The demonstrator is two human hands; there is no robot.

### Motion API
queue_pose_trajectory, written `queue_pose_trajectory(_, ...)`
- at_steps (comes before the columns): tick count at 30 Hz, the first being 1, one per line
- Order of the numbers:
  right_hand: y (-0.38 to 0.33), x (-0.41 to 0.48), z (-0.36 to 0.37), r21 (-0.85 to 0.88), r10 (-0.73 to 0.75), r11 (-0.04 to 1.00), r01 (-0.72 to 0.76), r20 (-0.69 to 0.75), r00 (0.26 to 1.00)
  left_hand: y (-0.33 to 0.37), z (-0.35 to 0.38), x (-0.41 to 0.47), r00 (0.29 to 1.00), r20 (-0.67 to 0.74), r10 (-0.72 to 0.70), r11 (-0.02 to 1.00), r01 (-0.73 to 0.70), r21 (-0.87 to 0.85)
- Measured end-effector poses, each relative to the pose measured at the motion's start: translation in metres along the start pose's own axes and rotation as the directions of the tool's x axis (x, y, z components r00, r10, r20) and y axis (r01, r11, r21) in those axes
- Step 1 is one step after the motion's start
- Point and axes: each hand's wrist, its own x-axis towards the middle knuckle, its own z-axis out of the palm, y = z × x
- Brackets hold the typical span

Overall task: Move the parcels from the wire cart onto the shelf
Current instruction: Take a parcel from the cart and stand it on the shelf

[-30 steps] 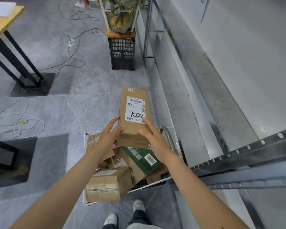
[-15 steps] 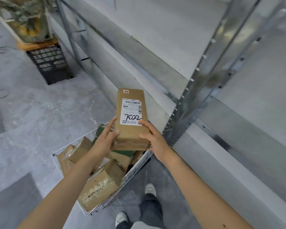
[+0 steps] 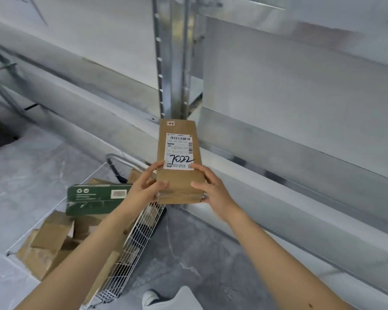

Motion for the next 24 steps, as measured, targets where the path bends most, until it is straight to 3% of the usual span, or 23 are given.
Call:
queue_pose_trajectory(13,0.008,-0.192,-0.201,0.031,-0.073,0.996,0.084,-0.275,0.959,-0.004,0.256,-0.047,0.95,0.313,0.012,1.0,-0.017,0.013)
queue_pose_trajectory(24,0.036,-0.34,-0.327,0.061,-0.112,0.982,0.18,-0.582,0.806,-0.024,0.447,-0.08,0.822,0.569,-0.02,0.995,-0.042,0.095)
